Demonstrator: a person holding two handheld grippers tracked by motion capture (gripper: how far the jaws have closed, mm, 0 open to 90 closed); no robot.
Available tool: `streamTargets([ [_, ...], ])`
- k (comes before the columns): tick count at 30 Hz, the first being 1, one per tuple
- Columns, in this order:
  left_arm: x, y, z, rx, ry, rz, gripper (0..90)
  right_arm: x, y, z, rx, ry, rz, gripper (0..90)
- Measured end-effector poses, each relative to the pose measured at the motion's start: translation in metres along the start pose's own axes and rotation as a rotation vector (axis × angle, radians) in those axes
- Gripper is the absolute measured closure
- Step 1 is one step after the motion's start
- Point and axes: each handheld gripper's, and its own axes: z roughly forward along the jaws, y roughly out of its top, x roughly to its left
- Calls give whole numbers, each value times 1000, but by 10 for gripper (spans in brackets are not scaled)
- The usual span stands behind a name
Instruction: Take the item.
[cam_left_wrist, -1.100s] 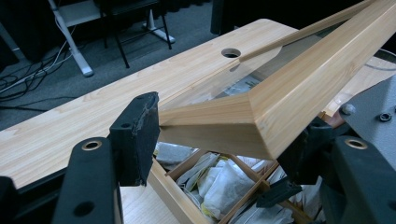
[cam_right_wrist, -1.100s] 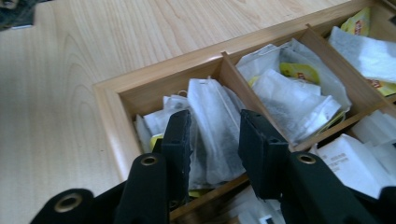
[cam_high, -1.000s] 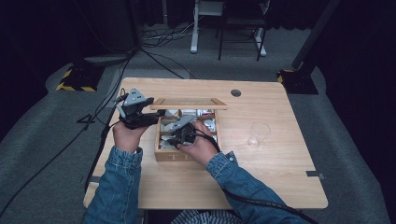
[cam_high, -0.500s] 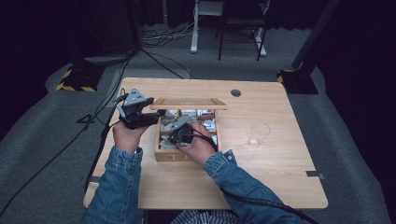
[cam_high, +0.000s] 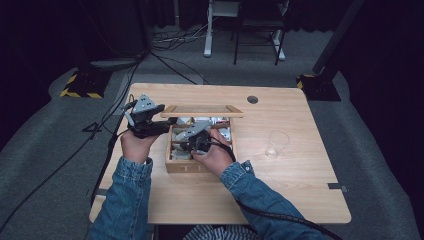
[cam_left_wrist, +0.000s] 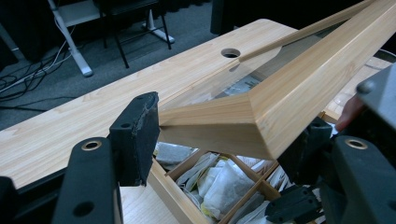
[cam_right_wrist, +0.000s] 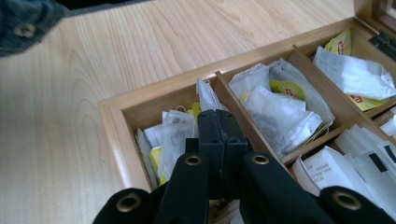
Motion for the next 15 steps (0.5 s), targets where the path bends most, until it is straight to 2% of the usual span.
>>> streamTargets([
  [15,1,0,0,-1,-3,-5,374,0,4,-32,-97,34,43,900],
])
